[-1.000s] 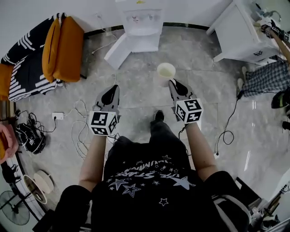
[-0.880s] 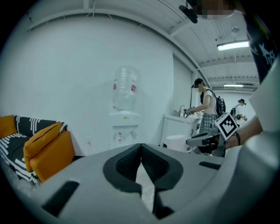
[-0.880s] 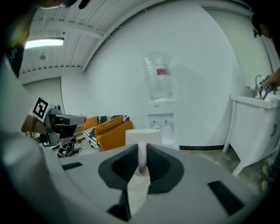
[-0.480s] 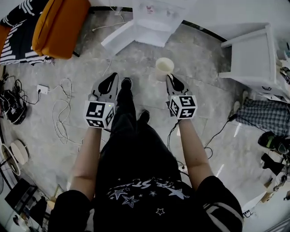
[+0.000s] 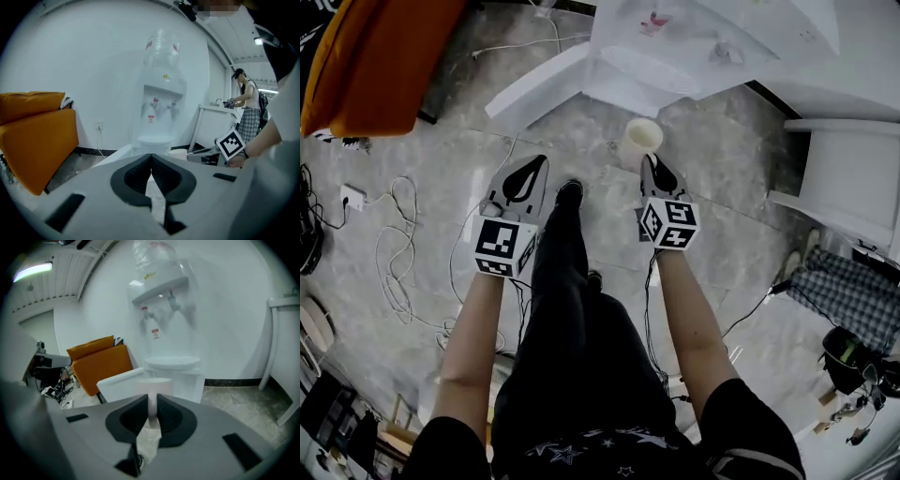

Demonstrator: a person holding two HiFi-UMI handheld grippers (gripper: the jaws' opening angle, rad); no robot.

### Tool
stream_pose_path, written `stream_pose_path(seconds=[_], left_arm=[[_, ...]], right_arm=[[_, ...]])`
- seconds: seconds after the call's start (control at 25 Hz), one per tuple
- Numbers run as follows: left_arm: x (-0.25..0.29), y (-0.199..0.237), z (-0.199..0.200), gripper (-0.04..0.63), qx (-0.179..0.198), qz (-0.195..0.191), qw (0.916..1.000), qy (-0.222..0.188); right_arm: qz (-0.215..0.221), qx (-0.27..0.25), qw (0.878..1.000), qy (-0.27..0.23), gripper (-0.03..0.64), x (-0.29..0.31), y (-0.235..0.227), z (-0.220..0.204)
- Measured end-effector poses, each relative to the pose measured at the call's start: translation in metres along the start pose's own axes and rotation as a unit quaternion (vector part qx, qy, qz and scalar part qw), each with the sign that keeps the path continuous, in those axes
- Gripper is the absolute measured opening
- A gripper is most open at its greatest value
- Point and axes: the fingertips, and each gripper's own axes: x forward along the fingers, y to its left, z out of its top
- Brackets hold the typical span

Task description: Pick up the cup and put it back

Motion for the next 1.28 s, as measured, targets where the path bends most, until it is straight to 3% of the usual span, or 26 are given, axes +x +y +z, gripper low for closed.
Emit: stream_pose_path(seconds=[0.2,0.56,0.88,1.04,1.28], left_arm=[[0.082,0.042,-0.061,0.009,0.021,-0.020,0.9996,0.005],[0.185,0.076,-0.154,0.009,0.005,-0.038,0.9992,-0.013],[0.229,0.071,-0.190,0.009,0.007,-0.091,0.9955,-0.024],[0.247,0.084,-0.193,0.009,0.002,-0.081,0.9963,-0.029],[0.244,0.087,-0.186,0.009,0.003,-0.074,0.9967,-0.032]], right_arm=[[-0.012,0.001,1.000,0.006,0.046,0.129,-0.048,-0.037],[-0.021,-0.045,0.999,-0.015,0.048,0.291,-0.115,-0.079],[-0.074,-0.054,0.994,-0.053,0.049,0.344,-0.161,-0.080],[-0.083,-0.067,0.992,-0.067,0.051,0.364,-0.167,-0.074],[-0.111,-0.081,0.990,-0.029,0.063,0.376,-0.164,-0.087]])
